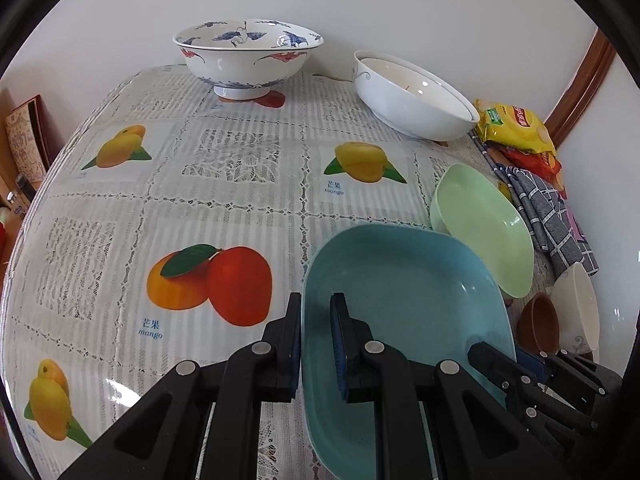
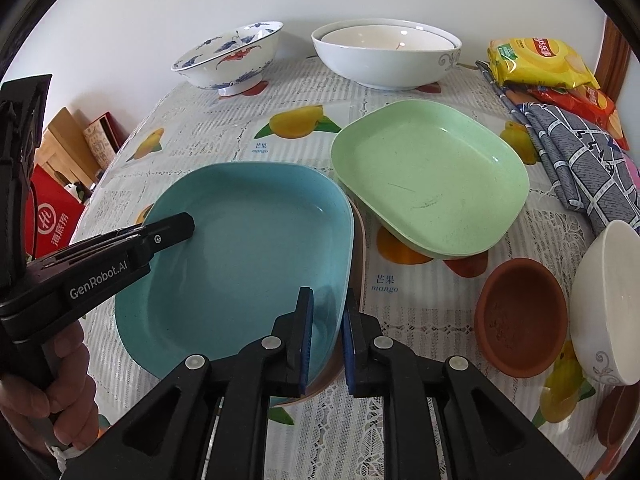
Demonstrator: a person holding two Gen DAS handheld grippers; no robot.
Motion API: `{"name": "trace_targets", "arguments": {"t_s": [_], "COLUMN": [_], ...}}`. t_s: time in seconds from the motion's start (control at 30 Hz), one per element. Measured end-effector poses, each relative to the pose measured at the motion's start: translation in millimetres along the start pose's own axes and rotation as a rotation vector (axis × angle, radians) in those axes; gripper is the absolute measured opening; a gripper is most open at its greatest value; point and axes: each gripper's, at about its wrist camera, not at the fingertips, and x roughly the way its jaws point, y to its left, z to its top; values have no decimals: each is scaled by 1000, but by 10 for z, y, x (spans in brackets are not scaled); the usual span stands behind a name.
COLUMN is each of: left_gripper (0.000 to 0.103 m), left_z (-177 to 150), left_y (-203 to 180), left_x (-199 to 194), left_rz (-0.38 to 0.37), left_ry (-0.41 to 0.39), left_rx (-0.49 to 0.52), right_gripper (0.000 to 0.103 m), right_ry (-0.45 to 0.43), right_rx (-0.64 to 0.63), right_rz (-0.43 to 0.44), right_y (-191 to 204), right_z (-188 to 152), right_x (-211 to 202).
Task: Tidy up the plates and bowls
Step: 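Open both grippers and release the teal plate, then move both grippers to the rim of the light green plate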
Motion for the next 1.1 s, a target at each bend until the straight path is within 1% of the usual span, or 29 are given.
{"name": "trace_targets", "arguments": {"t_s": [0.1,0.17,0.23,0.33,0.37,0.4,0.47,0.57,0.7,0.77,0.9,0.97,1.0,1.03,1.1], "left_gripper": [18,29,33,40,44,46,47,47,48,51,52,52,52,52,52], "left_z": [-29,-44,-65,-107,-127,-148,-191,-246,-295,-315,-347,-356,-360,-362,-363], "left_y": [-3,10,23,46,52,58,65,66,55,23,-101,-190,-234,-287,-378], "left_x": [-40,-80,-132,-224,-257,-290,-357,-460,-623,-702,-832,-886,-915,-951,-1014], "left_rz": [-12,-18,-20,-32,-34,-33,-31,-30,-31,-33,-48,-61,-61,-57,-44], "left_ry": [6,1,-4,-9,-12,-16,-21,-24,-48,-62,-85,-96,-103,-114,-136], "left_rx": [30,41,48,54,56,59,66,78,84,86,94,103,107,112,125], "right_gripper": [20,24,28,32,38,43,45,45,46,47,47,49,52,52,52], "right_ry": [-6,-12,-22,-42,-52,-65,-92,-110,-133,-154,-188,-213,-224,-234,-244], "right_rx": [27,56,75,87,89,92,98,106,121,132,154,159,163,166,175], "right_rz": [25,39,47,32,24,20,22,5,-4,-23,-67,-114,-135,-161,-177], "right_y": [-22,-35,-35,-6,-1,3,14,39,49,26,-76,-155,-186,-231,-312], "right_z": [-15,-26,-39,-68,-77,-92,-119,-153,-246,-295,-408,-452,-468,-487,-507], "right_x": [-21,-50,-90,-183,-218,-259,-339,-431,-594,-695,-904,-1022,-1064,-1128,-1221]}}
